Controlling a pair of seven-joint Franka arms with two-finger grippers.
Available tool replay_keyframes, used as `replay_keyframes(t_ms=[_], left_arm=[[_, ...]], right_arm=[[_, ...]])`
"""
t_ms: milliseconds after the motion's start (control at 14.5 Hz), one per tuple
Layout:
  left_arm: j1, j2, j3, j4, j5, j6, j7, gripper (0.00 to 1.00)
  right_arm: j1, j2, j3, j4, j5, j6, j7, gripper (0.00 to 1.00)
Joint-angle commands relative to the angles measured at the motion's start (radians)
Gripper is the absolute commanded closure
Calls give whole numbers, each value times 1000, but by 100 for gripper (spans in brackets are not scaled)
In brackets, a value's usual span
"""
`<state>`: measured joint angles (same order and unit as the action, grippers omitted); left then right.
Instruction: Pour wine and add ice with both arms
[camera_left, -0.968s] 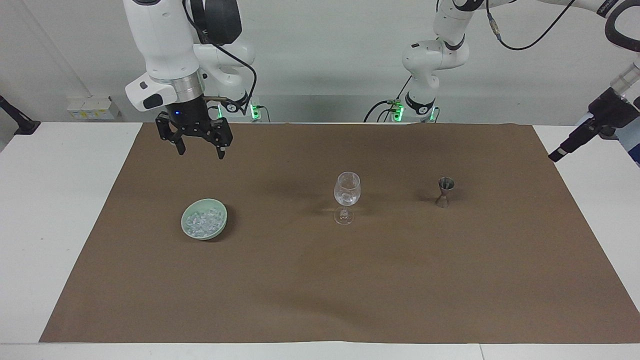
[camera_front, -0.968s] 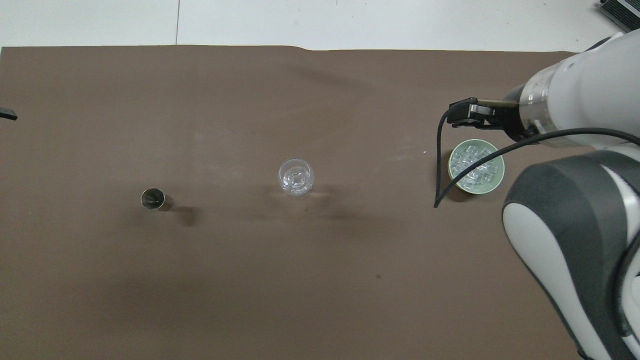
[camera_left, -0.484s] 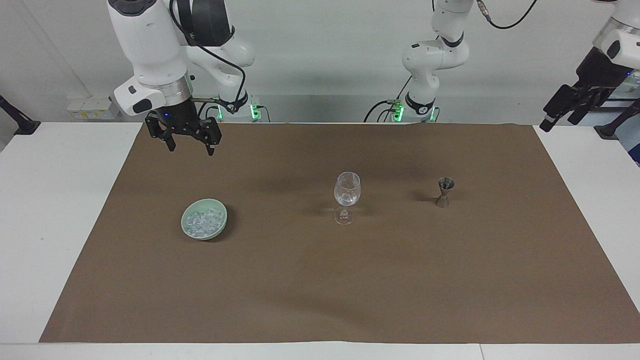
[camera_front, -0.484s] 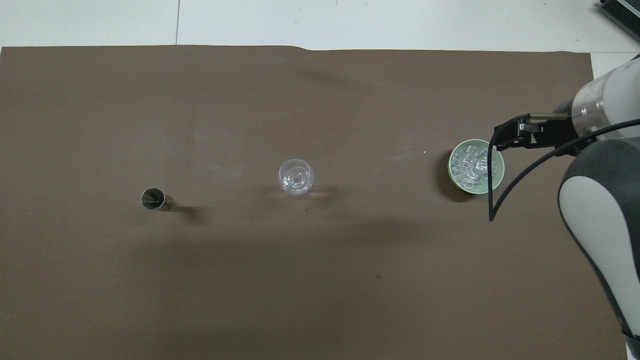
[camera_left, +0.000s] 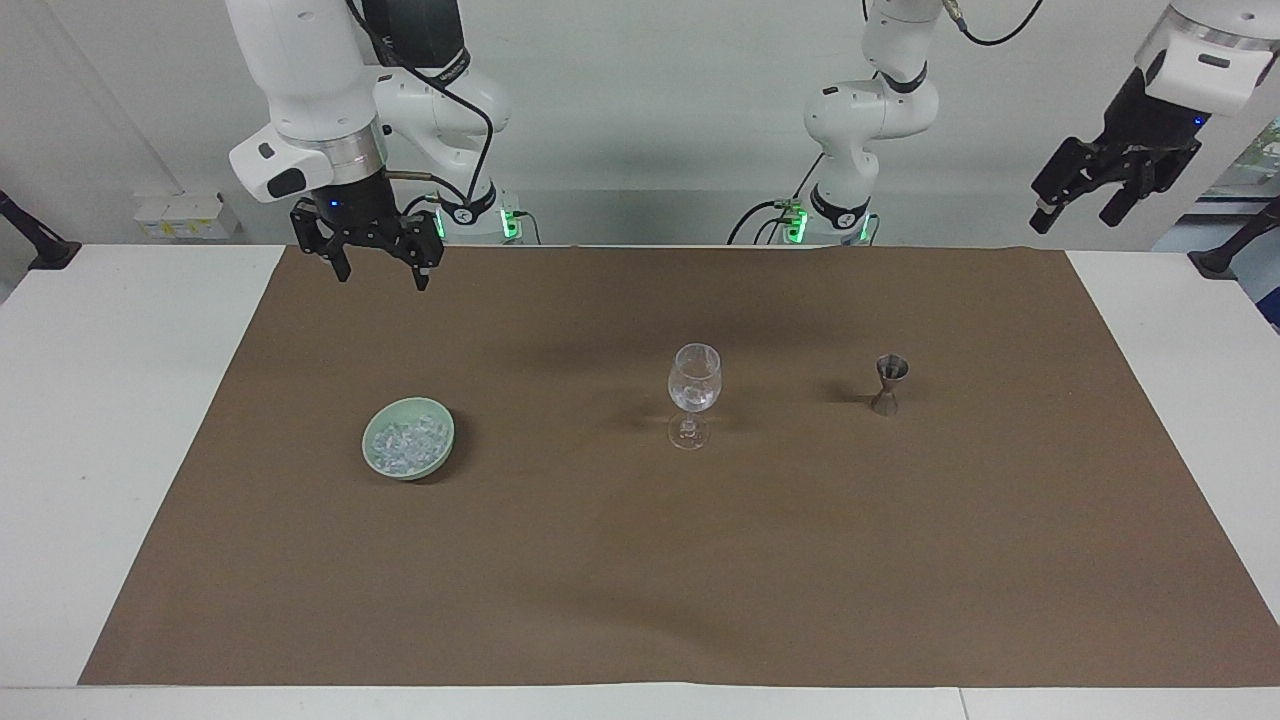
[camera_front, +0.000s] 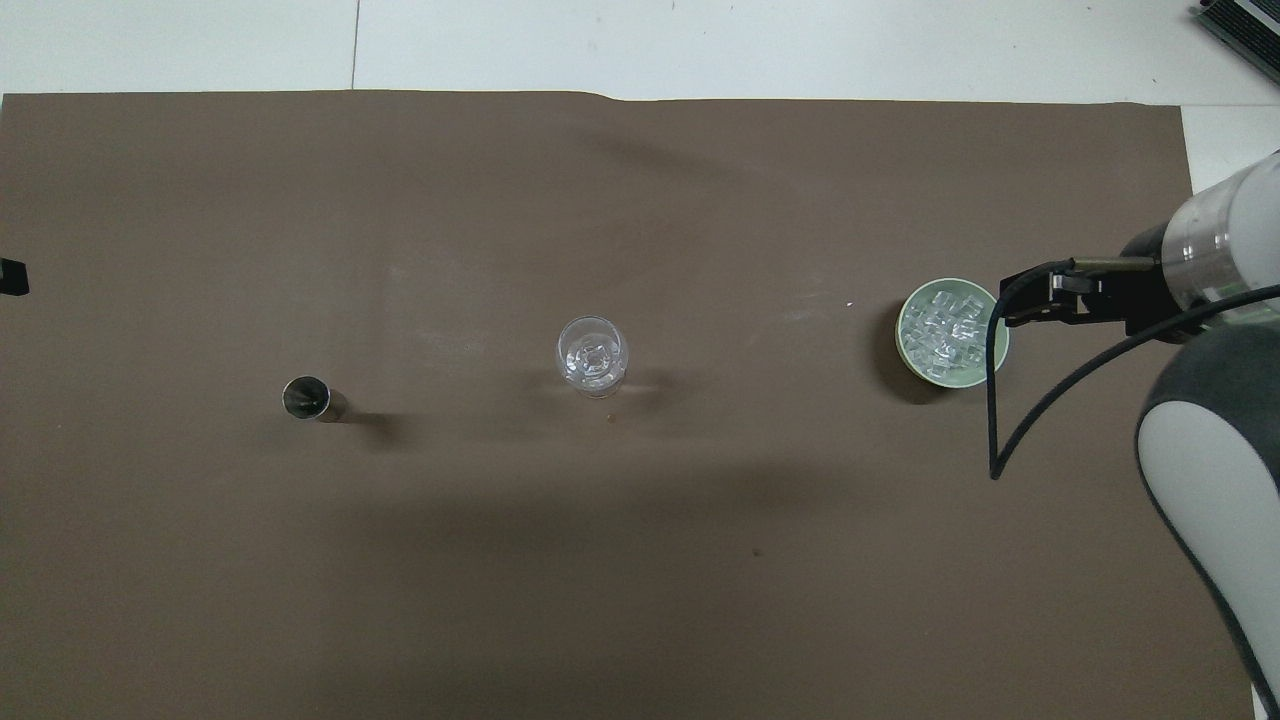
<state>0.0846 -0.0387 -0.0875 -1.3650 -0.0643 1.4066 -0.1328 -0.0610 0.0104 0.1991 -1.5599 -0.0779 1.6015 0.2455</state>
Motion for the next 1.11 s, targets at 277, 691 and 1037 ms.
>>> replay_keyframes(t_ms=[277,691,1037], left_arm=[[-5,-64,-3,-123,23,-21,75,0],[-14,-46,-14,-146,20,-41,75,0],[-5,-36,-15,-148,14,0,78,0]], right_arm=[[-20,-15,8,4,21,15,-23,0],[-20,-21,-7,31,23,-3,-23,0],[45,-29,-67,41,23,-45,-23,0]])
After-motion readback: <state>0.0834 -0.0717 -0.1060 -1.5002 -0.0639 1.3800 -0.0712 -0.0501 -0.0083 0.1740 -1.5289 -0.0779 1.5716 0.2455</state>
